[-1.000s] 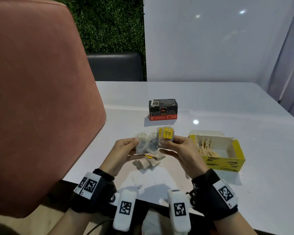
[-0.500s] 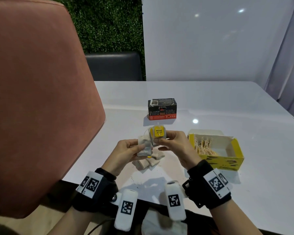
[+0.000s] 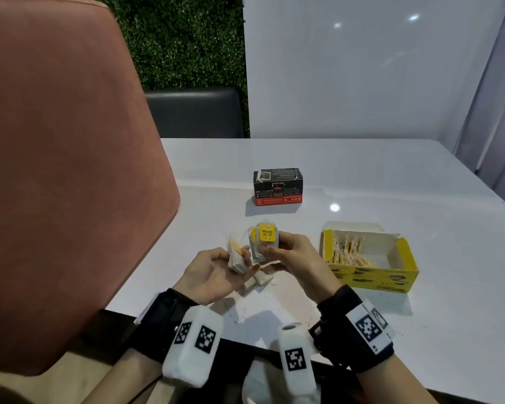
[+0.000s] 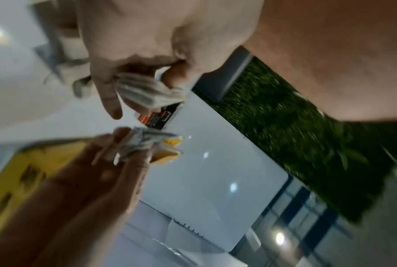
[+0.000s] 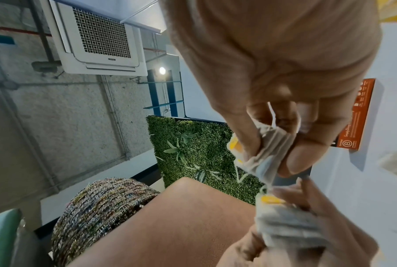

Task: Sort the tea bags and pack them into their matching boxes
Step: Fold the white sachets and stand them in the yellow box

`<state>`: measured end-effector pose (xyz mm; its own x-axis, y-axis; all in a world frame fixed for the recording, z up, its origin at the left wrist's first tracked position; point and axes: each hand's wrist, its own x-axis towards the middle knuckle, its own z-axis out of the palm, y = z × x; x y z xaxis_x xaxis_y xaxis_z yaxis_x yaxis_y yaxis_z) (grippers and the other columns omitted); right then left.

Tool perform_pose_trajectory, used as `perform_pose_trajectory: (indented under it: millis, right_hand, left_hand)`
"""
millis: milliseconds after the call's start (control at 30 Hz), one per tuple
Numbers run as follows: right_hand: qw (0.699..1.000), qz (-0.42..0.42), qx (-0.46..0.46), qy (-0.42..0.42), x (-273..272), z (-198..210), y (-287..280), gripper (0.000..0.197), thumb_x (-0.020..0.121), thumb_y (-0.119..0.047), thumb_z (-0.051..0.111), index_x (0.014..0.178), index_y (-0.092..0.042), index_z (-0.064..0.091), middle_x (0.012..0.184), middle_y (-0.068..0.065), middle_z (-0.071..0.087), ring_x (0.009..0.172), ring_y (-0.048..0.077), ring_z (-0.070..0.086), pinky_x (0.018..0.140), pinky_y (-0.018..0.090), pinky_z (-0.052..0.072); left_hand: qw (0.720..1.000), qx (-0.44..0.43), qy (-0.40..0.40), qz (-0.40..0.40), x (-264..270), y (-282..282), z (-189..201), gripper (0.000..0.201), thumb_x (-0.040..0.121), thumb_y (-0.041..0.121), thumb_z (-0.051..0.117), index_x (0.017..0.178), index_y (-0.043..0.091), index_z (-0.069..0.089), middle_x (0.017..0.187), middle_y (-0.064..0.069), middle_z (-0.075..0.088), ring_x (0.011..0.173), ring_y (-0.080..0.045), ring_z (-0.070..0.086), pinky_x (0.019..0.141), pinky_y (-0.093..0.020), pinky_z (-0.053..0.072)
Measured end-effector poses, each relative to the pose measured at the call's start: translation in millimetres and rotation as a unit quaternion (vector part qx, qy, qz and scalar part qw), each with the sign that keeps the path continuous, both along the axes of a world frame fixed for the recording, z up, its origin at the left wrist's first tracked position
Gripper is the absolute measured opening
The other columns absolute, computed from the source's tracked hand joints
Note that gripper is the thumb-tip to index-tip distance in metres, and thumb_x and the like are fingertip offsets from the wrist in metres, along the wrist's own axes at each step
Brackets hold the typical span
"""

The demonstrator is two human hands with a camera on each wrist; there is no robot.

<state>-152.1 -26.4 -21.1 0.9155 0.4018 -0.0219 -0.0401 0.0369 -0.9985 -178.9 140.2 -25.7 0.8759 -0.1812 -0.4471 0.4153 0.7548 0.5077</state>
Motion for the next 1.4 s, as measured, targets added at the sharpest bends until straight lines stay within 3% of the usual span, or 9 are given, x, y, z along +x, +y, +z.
perform_pose_trajectory:
  millis: [200, 333, 467, 567, 733, 967, 1067, 1200, 1400]
  right_hand:
    - [0.999, -0.002, -0.052, -0.005, 6.2, 2.3, 4.6, 0.022, 0.086, -0.007, 0.062, 0.107, -0.002, 0.060, 0.094, 0.018, 0.066, 0.071, 0.017, 0.061, 0.056, 0.023, 0.047]
    - [0.996, -0.005, -0.088, -0.002, 11.5, 5.0, 14.1, 0.036, 0.083, -0.009, 0.067, 0.114, -0.005, 0.049, 0.082, 0.009, 0.060, 0.066, 0.020, 0.058, 0.053, 0.029, 0.044]
    - [0.985, -0.038, -0.163, -0.050, 15.5, 5.6, 27.2, 0.045, 0.080, -0.019, 0.070, 0.118, -0.011, 0.046, 0.085, 0.004, 0.055, 0.080, 0.022, 0.058, 0.069, 0.035, 0.048]
    - [0.970, -0.045, -0.225, -0.086, 14.0, 6.2, 32.4, 0.044, 0.083, -0.022, 0.068, 0.118, -0.008, 0.047, 0.094, 0.006, 0.054, 0.087, 0.019, 0.054, 0.057, 0.017, 0.040]
    - [0.937, -0.015, -0.306, -0.166, 10.1, 13.8, 31.5, 0.029, 0.087, -0.023, 0.062, 0.108, -0.003, 0.060, 0.105, 0.015, 0.064, 0.098, 0.027, 0.062, 0.077, 0.029, 0.049]
    - [0.846, 0.036, -0.412, -0.337, 6.8, 24.0, 28.2, 0.018, 0.085, -0.005, 0.053, 0.091, -0.010, 0.069, 0.098, 0.010, 0.062, 0.093, 0.026, 0.058, 0.076, 0.035, 0.048]
    - [0.836, 0.039, -0.419, -0.352, 8.4, 20.9, 32.1, 0.022, 0.080, -0.001, 0.047, 0.081, -0.008, 0.067, 0.090, 0.010, 0.064, 0.085, 0.029, 0.060, 0.070, 0.037, 0.050]
    - [0.828, 0.080, -0.419, -0.365, 8.5, 16.7, 33.7, 0.018, 0.083, -0.001, 0.048, 0.084, -0.005, 0.066, 0.093, 0.010, 0.063, 0.086, 0.029, 0.058, 0.074, 0.040, 0.049]
    - [0.798, 0.103, -0.451, -0.386, 8.5, 13.6, 35.7, 0.012, 0.085, -0.005, 0.054, 0.088, -0.005, 0.065, 0.098, 0.013, 0.061, 0.091, 0.031, 0.057, 0.074, 0.038, 0.045]
  left_hand:
    - [1.000, -0.014, -0.012, -0.023, -0.3, -3.1, -1.7, 0.051, 0.086, 0.044, 0.053, 0.095, -0.003, 0.070, 0.094, -0.013, 0.058, 0.072, -0.015, 0.050, 0.059, -0.022, 0.048]
    - [0.999, 0.005, -0.033, -0.038, -2.8, -11.4, -6.2, 0.050, 0.082, 0.046, 0.060, 0.094, -0.001, 0.073, 0.098, -0.017, 0.069, 0.081, -0.025, 0.067, 0.078, -0.030, 0.054]
    - [0.999, -0.022, -0.043, -0.023, -3.4, -17.6, -5.5, 0.063, 0.082, 0.055, 0.053, 0.103, -0.003, 0.069, 0.102, -0.019, 0.067, 0.088, -0.030, 0.067, 0.087, -0.040, 0.053]
    - [0.999, -0.015, -0.047, -0.024, -3.2, -19.8, -0.7, 0.064, 0.085, 0.056, 0.048, 0.086, -0.003, 0.072, 0.087, -0.016, 0.069, 0.078, -0.028, 0.069, 0.082, -0.037, 0.054]
    - [0.999, 0.010, -0.041, -0.009, -2.3, -17.5, -1.0, 0.053, 0.089, 0.041, 0.052, 0.070, -0.005, 0.068, 0.071, -0.014, 0.066, 0.069, -0.027, 0.068, 0.067, -0.036, 0.059]
    - [0.999, 0.015, -0.044, -0.022, 4.1, -11.9, -5.3, 0.045, 0.086, 0.039, 0.053, 0.085, -0.005, 0.064, 0.088, -0.020, 0.063, 0.087, -0.029, 0.064, 0.079, -0.040, 0.058]
    - [0.999, 0.014, -0.033, -0.028, 4.2, -12.8, -3.9, 0.056, 0.088, 0.044, 0.049, 0.077, -0.007, 0.069, 0.088, -0.022, 0.066, 0.083, -0.030, 0.068, 0.074, -0.039, 0.059]
    - [1.000, -0.003, -0.011, -0.022, 3.4, -11.4, -5.1, 0.053, 0.085, 0.047, 0.050, 0.095, -0.005, 0.057, 0.098, -0.022, 0.061, 0.100, -0.029, 0.059, 0.083, -0.040, 0.052]
    - [0.999, 0.054, 0.002, -0.005, 2.8, -15.8, -7.6, 0.056, 0.089, 0.053, 0.040, 0.094, -0.002, 0.052, 0.093, -0.017, 0.054, 0.093, -0.022, 0.056, 0.075, -0.031, 0.055]
